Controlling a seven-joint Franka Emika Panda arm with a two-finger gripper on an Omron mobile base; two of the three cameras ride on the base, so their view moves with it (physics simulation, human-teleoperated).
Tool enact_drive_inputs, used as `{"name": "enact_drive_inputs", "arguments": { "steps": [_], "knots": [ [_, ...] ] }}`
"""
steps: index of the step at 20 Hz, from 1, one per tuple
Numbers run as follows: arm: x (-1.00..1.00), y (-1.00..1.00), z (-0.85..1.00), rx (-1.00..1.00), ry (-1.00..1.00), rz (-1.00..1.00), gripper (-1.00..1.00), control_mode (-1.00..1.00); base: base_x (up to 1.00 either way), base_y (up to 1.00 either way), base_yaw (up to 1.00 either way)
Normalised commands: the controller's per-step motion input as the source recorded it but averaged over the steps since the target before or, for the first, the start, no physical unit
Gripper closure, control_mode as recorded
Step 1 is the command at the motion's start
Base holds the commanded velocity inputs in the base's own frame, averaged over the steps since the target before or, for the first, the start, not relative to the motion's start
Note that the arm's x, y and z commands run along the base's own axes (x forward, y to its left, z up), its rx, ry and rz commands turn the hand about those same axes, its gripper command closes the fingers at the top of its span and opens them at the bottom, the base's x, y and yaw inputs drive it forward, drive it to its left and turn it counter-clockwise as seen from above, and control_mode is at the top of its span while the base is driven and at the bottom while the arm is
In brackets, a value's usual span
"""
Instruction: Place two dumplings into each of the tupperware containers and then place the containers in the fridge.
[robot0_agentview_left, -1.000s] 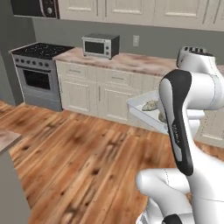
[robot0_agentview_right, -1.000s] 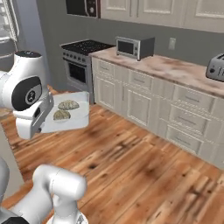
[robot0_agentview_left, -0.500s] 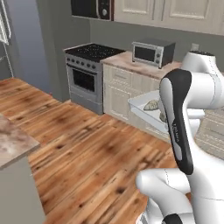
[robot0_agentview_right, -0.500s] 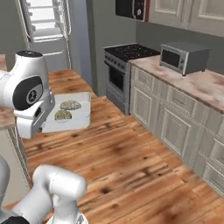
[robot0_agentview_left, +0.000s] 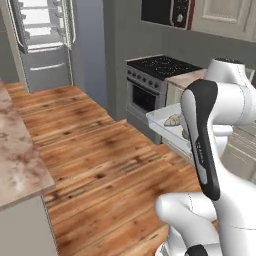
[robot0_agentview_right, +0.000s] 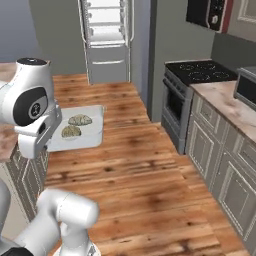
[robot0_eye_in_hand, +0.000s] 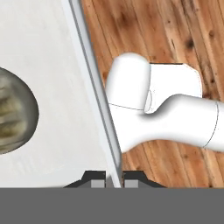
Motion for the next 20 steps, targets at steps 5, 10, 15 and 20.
{"name": "enact_drive_inputs", "arguments": {
  "steps": [5,10,15,20],
  "knots": [
    [0.0,0.0,0.0,0.0,0.0,0.0,1.0,1.0,1.0,-0.72,0.43],
    [0.0,0.0,0.0,0.0,0.0,0.0,1.0,1.0,1.0,-0.88,0.35],
    [0.0,0.0,0.0,0.0,0.0,0.0,1.0,1.0,1.0,-0.67,0.36],
    [0.0,0.0,0.0,0.0,0.0,0.0,1.0,1.0,1.0,-0.39,0.25]
  ]
}}
